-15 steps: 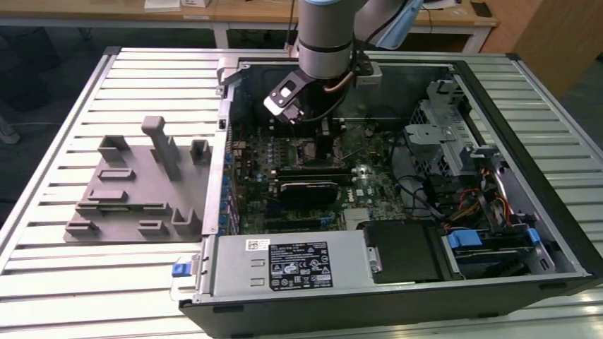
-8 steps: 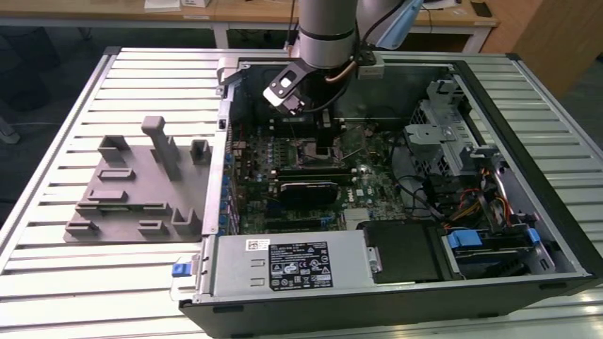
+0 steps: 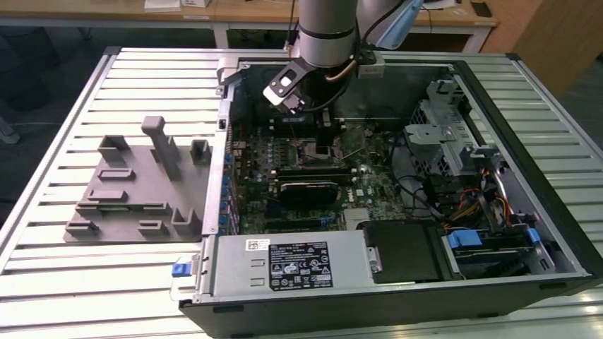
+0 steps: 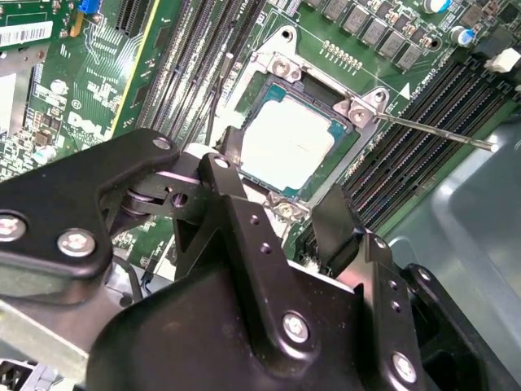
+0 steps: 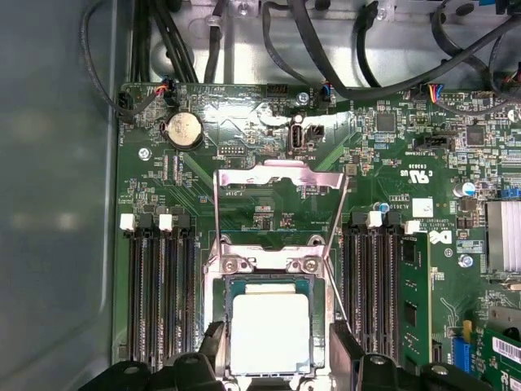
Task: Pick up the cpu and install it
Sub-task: 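Place the cpu into insertion slot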
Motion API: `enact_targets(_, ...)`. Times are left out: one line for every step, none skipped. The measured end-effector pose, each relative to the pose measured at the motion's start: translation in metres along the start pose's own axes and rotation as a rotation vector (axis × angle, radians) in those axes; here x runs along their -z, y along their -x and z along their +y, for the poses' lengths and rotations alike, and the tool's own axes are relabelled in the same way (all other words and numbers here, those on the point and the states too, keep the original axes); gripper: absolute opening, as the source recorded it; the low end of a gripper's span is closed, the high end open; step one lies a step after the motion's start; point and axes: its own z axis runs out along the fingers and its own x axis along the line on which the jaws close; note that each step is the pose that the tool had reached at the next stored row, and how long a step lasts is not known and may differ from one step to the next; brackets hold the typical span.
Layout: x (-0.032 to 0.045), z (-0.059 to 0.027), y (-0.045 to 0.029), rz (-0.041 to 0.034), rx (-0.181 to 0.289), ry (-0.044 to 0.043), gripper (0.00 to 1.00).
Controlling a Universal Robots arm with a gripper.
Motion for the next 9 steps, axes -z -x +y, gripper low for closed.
enact_targets(0.0000, 0.0000, 0.0000, 0.0001, 0.000, 0.0001, 0.60)
enact_targets(0.0000, 0.0000, 0.0000, 0.0000, 0.000, 0.0000, 0.60)
enact_targets(0.0001, 0.0000, 0.0000, 0.0000, 0.000, 0.0000, 0.54)
enact_targets(0.0001, 0.0000, 0.0000, 0.0000, 0.000, 0.0000, 0.48)
enact_targets(0.0001, 0.0000, 0.0000, 0.0000, 0.000, 0.0000, 0.48)
enact_targets(0.0001, 0.0000, 0.0000, 0.0001, 0.000, 0.0000, 0.42)
enact_targets(0.0001, 0.0000, 0.0000, 0.0000, 0.000, 0.0000, 0.42)
enact_targets(0.0002, 0.0000, 0.0000, 0.0000, 0.000, 0.0000, 0.36)
enact_targets(0.0002, 0.0000, 0.0000, 0.0000, 0.000, 0.0000, 0.30)
